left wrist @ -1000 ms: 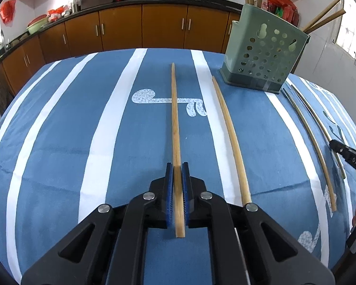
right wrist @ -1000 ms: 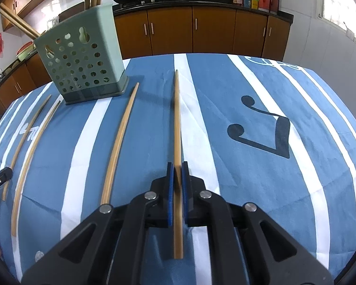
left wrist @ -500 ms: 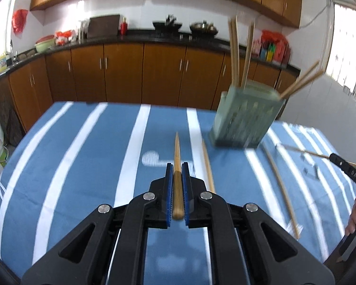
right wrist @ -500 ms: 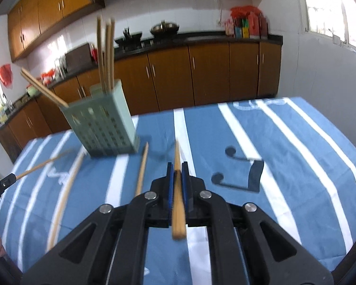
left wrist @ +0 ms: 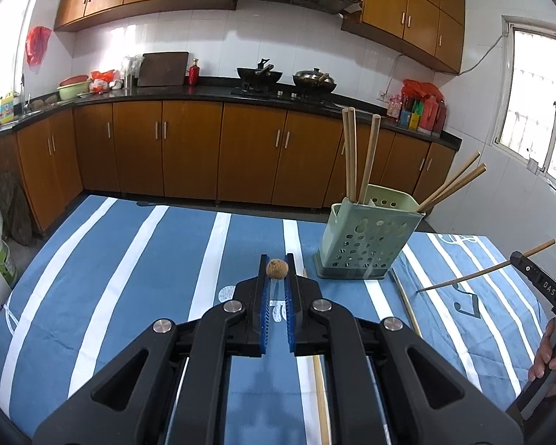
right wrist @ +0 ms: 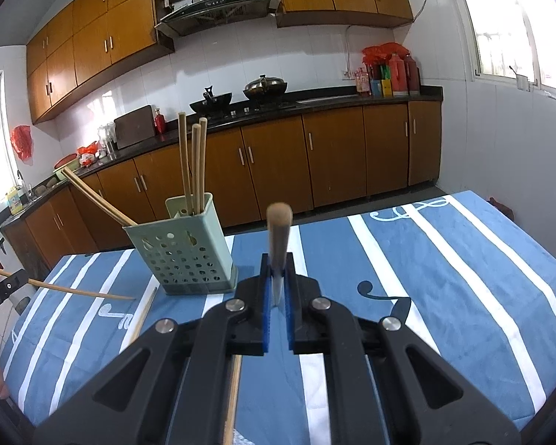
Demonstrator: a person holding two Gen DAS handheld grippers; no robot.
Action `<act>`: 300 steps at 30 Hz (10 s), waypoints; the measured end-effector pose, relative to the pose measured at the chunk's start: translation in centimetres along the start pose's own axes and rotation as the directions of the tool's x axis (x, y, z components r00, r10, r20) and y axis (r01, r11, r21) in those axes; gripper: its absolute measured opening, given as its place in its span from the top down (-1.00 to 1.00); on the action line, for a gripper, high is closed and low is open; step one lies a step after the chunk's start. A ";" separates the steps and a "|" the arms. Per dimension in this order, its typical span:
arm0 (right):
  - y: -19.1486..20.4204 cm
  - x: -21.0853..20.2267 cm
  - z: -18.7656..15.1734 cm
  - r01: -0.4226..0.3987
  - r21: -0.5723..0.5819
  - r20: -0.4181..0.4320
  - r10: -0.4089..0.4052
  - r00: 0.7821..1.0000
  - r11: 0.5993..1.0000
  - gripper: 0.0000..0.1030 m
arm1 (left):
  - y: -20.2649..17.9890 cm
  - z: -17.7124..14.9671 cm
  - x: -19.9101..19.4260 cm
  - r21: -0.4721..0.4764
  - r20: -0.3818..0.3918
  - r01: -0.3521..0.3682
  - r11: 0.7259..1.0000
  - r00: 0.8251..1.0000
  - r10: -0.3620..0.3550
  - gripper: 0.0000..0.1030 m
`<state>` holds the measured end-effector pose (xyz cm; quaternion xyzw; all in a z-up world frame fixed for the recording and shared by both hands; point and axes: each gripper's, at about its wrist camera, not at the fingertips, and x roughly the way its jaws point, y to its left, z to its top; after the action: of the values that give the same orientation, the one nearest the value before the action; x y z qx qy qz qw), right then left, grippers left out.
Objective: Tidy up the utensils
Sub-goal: 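Lift both held chopsticks and turn them upright above the green holder, then insert the left tool's chopstick into the green holder while the right tool inserts its own, then open both tools and withdraw them toward the remaining chopsticks, then grasp a chopstick with the left tool while the right tool grasps another, then lift both held chopsticks and turn them upright above the green holder, then insert the left tool's chopstick into the green holder while the right tool inserts its own, then open both tools and withdraw them back from the green holder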
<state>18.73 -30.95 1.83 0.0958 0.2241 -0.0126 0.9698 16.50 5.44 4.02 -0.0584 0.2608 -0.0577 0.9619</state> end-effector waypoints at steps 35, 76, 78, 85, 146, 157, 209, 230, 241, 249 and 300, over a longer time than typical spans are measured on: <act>6.8 1.4 13.9 -0.238 -0.064 -0.022 0.237 0.971 0.969 0.85 | -9.4 13.8 0.2 -0.034 0.492 0.057 0.998 0.870 -0.033 0.86; 2.3 -1.0 3.2 -0.085 -0.072 -0.080 0.080 0.994 0.994 0.48 | -2.5 4.1 -0.9 -0.034 0.211 -0.054 0.998 0.976 0.060 0.22; 1.9 0.4 0.6 -0.075 -0.056 -0.152 0.066 0.986 0.996 0.48 | -1.9 1.6 -0.2 -0.008 0.145 -0.074 0.997 0.987 0.074 0.22; 3.3 4.8 -8.0 -0.088 -0.019 -0.350 0.076 0.934 0.996 0.48 | -1.9 -5.0 2.7 0.037 -0.063 -0.027 0.999 0.998 0.029 0.22; 0.7 12.6 -8.4 0.081 -0.115 -0.378 -0.119 0.918 0.990 0.84 | -1.2 -8.1 12.1 0.085 -0.335 -0.080 0.993 0.936 0.104 0.84; 0.6 12.7 -8.4 0.080 -0.101 -0.379 -0.113 0.918 0.992 0.83 | -1.0 -8.1 12.1 0.063 -0.336 -0.069 0.996 0.938 0.086 0.83; -0.2 6.6 -5.1 0.052 -0.035 -0.237 -0.059 0.970 0.998 0.85 | -0.8 -6.4 8.0 0.086 -0.276 -0.034 0.996 0.960 0.057 0.85; 0.7 0.6 1.8 -0.002 -0.023 0.009 0.002 1.000 1.000 0.85 | -0.6 0.8 2.1 0.016 -0.035 -0.005 1.000 0.999 0.005 0.86; 2.3 -4.3 8.0 -0.195 -0.002 0.108 0.194 0.975 0.981 0.85 | -3.3 5.6 -1.9 0.069 0.075 0.107 0.992 0.991 -0.112 0.86; 4.8 -6.6 11.5 -0.274 -0.016 0.241 0.269 0.932 0.962 0.85 | -6.1 9.1 -3.2 0.074 0.163 0.192 0.979 0.966 -0.202 0.86; 6.8 3.8 10.5 -0.170 -0.041 0.199 0.175 0.964 0.985 0.30 | -7.5 11.0 3.7 0.018 0.118 0.149 0.989 0.982 -0.150 0.32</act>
<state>27.14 -26.18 10.67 0.1017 0.1154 0.0649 0.9860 24.71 -1.61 12.71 -0.0768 0.1974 -0.1273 0.9690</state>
